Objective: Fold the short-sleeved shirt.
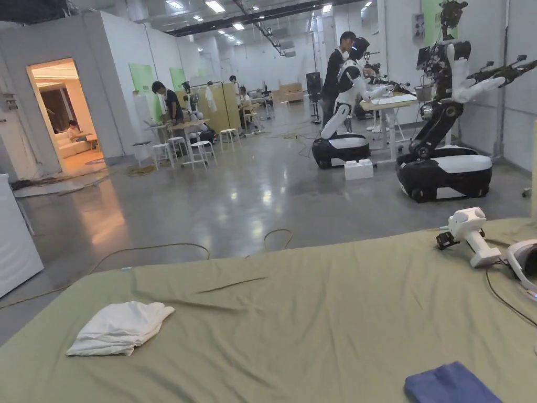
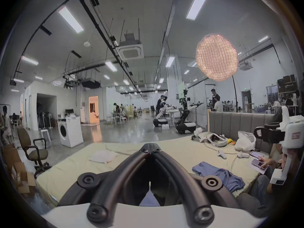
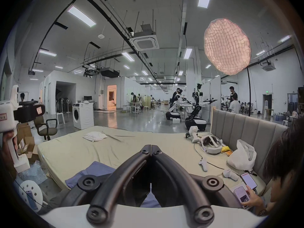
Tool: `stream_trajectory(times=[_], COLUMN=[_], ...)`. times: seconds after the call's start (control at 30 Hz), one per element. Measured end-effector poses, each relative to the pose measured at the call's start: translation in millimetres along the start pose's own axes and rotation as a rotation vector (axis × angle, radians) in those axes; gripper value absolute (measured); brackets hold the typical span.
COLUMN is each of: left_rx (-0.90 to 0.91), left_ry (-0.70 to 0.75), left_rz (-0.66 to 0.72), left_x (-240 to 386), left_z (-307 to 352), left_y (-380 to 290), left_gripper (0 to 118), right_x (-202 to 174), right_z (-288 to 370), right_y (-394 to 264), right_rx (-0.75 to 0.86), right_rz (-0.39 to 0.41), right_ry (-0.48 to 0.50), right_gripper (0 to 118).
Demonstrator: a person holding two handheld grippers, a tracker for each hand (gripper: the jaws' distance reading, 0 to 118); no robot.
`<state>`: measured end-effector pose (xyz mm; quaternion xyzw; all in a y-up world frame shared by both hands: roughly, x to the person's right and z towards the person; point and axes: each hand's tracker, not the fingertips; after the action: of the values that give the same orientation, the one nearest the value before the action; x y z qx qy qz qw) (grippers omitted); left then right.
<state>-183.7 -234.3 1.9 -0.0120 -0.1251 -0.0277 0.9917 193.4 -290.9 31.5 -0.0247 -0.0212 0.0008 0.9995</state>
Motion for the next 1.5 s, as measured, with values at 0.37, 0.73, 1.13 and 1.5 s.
stream_trajectory(times=[0.37, 0.73, 1.13, 1.5], left_rx=[-0.560, -0.982, -1.079, -1.124], left_ry=[-0.104, 0.081, 0.077, 0.025], left_rz=[0.266, 0.228, 0.118, 0.134], left_x=[-94.1, -122.9, -90.9, -103.7], left_z=[-241.9, -437.2, -456.7, -460.2], left_y=[-129.2, -252.0, -272.8, -270.8], left_gripper=[69, 66, 5, 5], right_x=[25.9, 65.1, 104.3, 181.8], right_z=[-37.7, -56.8, -152.0, -402.4], right_y=[-50.4, -94.3, -108.4, -216.4], right_rx=[-0.205, -0.423, -0.581, -1.166], right_rz=[-0.104, -0.132, -0.133, -0.099], right_ry=[0.007, -0.120, -0.066, -0.139], right_gripper=[0, 0, 64, 88])
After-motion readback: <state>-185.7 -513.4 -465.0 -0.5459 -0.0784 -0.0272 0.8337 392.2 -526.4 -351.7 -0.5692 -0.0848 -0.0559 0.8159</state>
